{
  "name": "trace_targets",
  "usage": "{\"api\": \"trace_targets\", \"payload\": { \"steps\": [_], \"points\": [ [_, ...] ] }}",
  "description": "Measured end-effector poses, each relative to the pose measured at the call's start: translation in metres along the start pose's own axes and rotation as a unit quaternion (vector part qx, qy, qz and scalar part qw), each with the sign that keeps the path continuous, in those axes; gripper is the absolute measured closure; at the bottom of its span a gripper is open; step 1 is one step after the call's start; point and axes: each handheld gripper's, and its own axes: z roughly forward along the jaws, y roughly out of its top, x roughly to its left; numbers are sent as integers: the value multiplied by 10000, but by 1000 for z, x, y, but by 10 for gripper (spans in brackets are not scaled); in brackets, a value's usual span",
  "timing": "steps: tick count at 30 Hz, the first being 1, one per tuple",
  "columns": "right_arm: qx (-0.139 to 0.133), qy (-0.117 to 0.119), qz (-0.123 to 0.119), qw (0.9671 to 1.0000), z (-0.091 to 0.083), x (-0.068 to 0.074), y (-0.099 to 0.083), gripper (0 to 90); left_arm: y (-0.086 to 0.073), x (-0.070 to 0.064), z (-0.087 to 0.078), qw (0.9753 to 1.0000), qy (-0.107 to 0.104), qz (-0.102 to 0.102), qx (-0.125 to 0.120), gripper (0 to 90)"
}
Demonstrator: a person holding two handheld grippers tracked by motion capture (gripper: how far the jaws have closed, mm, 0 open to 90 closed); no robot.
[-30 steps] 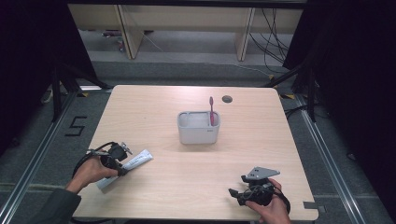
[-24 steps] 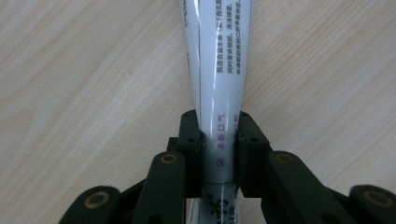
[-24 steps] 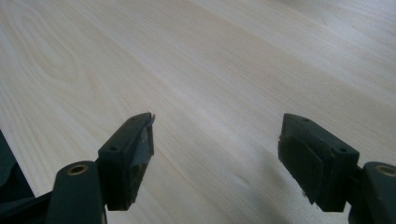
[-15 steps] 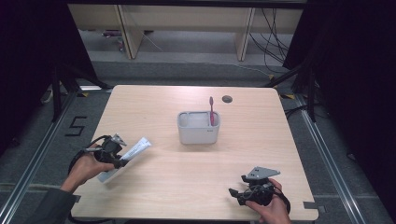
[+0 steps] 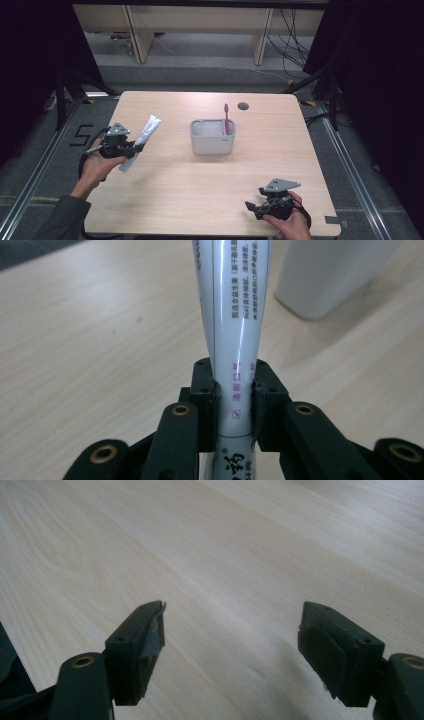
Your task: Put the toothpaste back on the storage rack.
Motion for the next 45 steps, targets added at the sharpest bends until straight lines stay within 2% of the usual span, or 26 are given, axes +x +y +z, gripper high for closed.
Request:
{"api": "trace_targets", "payload": {
  "steps": [1,2,4,5,7,8,9,10,11,12,13,14,15,16,17,19,20,22,24,26,28,30,36,38,39,45],
  "points": [
    [-4,-2,2,10000,0,0,0,277,2,-2,2,9998,7,-102,-174,749],
    [-8,-2,-1,10000,0,0,0,277,2,-2,2,9998,7,-102,-174,749],
    [-4,2,5,10000,0,0,0,277,8,-4,6,9992,-66,-167,-343,749],
    [33,32,126,9999,0,2,0,277,10,-5,8,9988,-95,-242,-406,749],
    [-8,31,-53,10000,0,-1,0,277,13,-7,11,9980,-64,-204,-589,749],
    [-20,32,-49,10000,0,-1,0,277,15,-8,12,9977,-146,-249,-610,749],
    [-17,19,-1,10000,0,0,0,277,16,-10,13,9976,-47,-202,-654,750],
    [35,39,158,9999,-1,2,0,277,18,-11,15,9972,-82,-228,-712,749],
    [22,42,106,9999,0,1,-1,277,19,-13,17,9962,-88,-323,-804,749],
    [16,44,79,10000,0,1,0,277,21,-14,17,9957,-96,-285,-875,749],
    [-65,27,54,10000,1,1,-1,277,22,-14,18,9956,-138,-322,-868,750],
    [-22,62,9,10000,1,0,0,277,24,-15,19,9950,-107,-356,-926,749],
    [17,29,120,9999,0,1,0,277,25,-16,21,9945,-94,-362,-975,749],
    [13,42,40,10000,0,0,0,277,27,-16,22,9937,-164,-424,-1026,749],
    [13,44,51,10000,0,0,0,277,28,-17,23,9932,-119,-401,-1086,749],
    [-10,29,21,10000,0,0,0,277,30,-20,25,9924,-182,-391,-1154,749],
    [-10,29,19,10000,0,0,0,277,32,-21,27,9917,-159,-320,-1232,749],
    [17,47,80,10000,0,1,-1,277,35,-24,29,9912,-225,-376,-1251,748],
    [17,43,61,10000,0,0,-1,277,37,-25,31,9909,-182,-375,-1283,749],
    [18,48,69,10000,0,0,0,277,43,-29,35,9888,-221,-413,-1415,749],
    [-9,18,31,10000,1,0,-1,277,45,-30,35,9884,-244,-433,-1437,748],
    [-7,25,35,10000,1,0,-1,277,53,-35,37,9864,-313,-443,-1550,748],
    [21,45,45,10000,0,-1,0,277,71,-45,41,9832,-314,-429,-1745,749],
    [24,51,48,10000,0,-1,-1,277,77,-49,43,9817,-299,-456,-1823,749],
    [-2,58,-31,10000,0,-2,0,277,80,-50,44,9810,-331,-449,-1856,749],
    [-1,66,-20,10000,0,-2,0,277,97,-62,49,9765,-380,-466,-2069,749]
  ]
}}
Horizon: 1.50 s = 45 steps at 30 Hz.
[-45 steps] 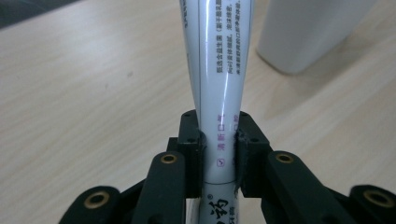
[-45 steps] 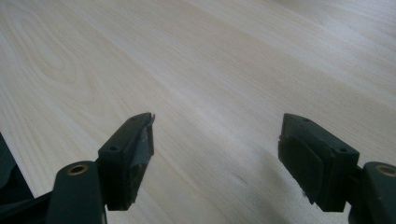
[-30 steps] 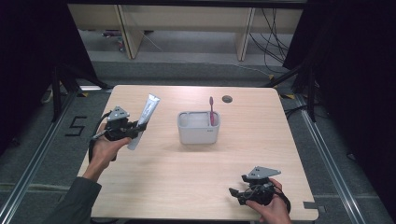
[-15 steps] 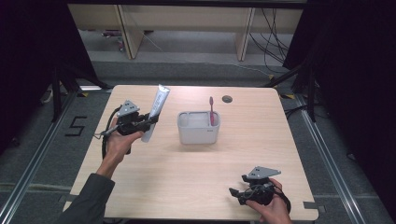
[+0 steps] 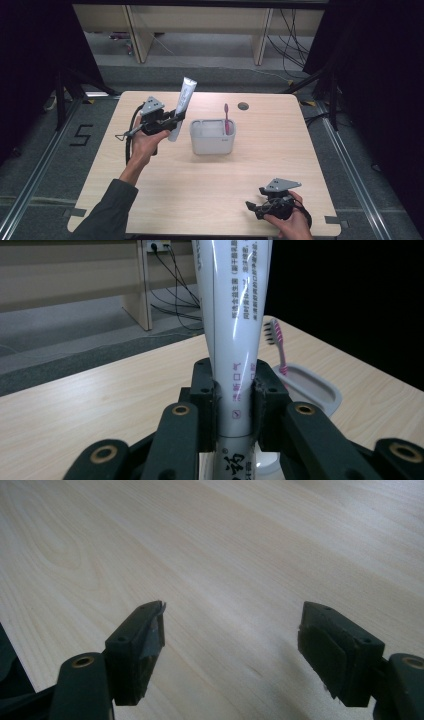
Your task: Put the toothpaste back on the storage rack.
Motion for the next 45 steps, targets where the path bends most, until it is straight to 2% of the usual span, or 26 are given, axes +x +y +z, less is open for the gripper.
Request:
{"api": "trace_targets", "payload": {
  "steps": [4,10,13,14,16,20,21,23,26,27,33,35,45],
  "points": [
    [-18,3,-28,10000,0,-1,0,277,7,-8,8,9999,-11,5,-129,749],
    [-23,14,-24,10000,0,-1,0,277,18,-22,22,9998,-86,46,-171,748],
    [-40,16,-69,10000,0,-1,0,277,21,-28,32,9997,-192,21,-166,748],
    [29,26,171,9998,-1,2,0,277,22,-29,34,9996,-222,22,-163,748],
    [1,14,87,10000,-1,0,0,277,23,-33,40,9996,-209,143,-126,748],
    [-47,25,0,10000,-1,-2,0,277,22,-36,51,9995,-250,116,-130,748],
    [-24,16,145,9999,-1,0,0,277,22,-37,54,9994,-273,132,-168,748],
    [-6,57,211,9998,-2,1,0,277,21,-40,58,9992,-285,237,-174,748],
    [-47,9,-8,10000,-1,-3,0,277,21,-43,63,9991,-331,167,-190,747],
    [-54,18,-14,10000,-1,-3,0,277,20,-44,68,9990,-365,170,-205,747],
    [-66,28,-15,10000,-2,-3,0,277,16,-50,82,9991,-363,128,-202,747],
    [-18,75,176,9998,-2,0,0,277,15,-51,86,9991,-349,92,-206,747],
    [-34,72,85,9999,-2,0,0,277,3,-52,98,9993,-357,-6,-138,745]
  ]
}}
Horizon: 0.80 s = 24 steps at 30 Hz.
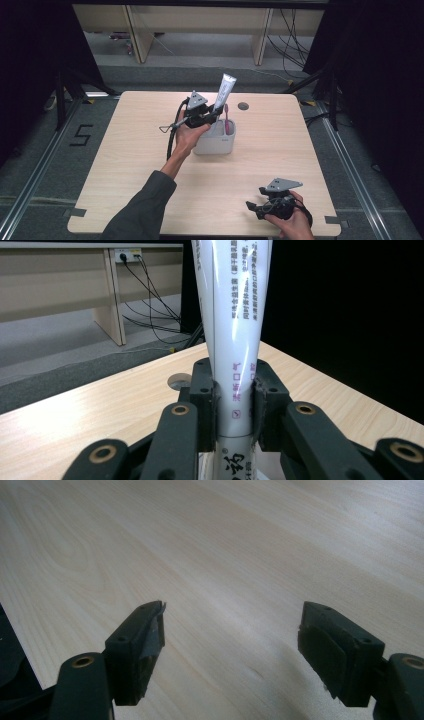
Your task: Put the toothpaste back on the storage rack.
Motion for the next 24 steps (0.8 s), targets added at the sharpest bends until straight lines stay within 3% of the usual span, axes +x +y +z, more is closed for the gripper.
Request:
{"api": "trace_targets", "payload": {
  "steps": [18,20,24],
  "points": [
    [1,-14,-41,10000,1,0,0,277,-20,2,2,9996,105,30,241,741],
    [23,18,81,10000,1,2,0,277,-22,1,2,9995,133,50,276,740],
    [30,1,-53,10000,2,0,0,277,-20,-1,2,9995,109,66,304,739]
  ]
}}
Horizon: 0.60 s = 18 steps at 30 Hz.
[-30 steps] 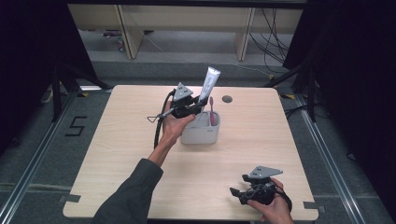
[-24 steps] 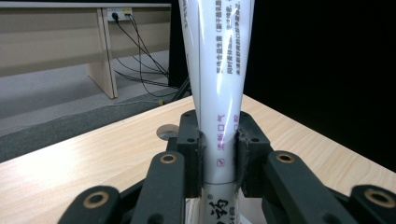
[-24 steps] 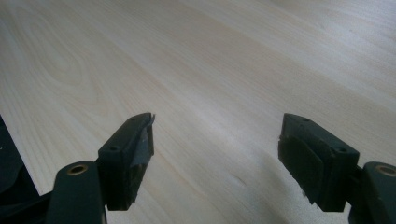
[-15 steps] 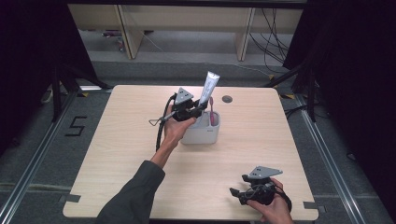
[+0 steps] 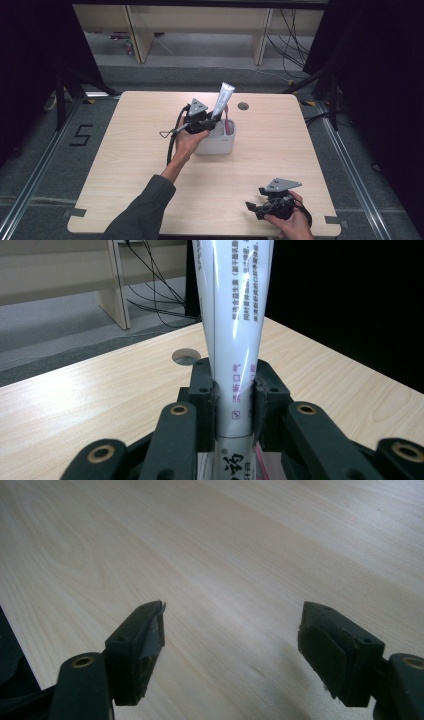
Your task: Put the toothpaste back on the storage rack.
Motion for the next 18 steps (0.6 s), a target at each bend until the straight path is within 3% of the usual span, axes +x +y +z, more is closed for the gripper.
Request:
{"api": "trace_targets", "payload": {
  "steps": [2,3,5,18],
  "points": [
    [22,2,70,10000,0,1,0,277,0,-1,0,10000,-7,29,35,739],
    [-28,-25,-94,9999,0,-1,0,277,0,-2,0,10000,-3,38,60,739],
    [0,4,7,10000,0,0,0,277,-1,-2,0,10000,1,44,75,739],
    [18,-6,0,10000,0,1,0,277,-14,2,2,9997,12,-21,242,726]
  ]
}}
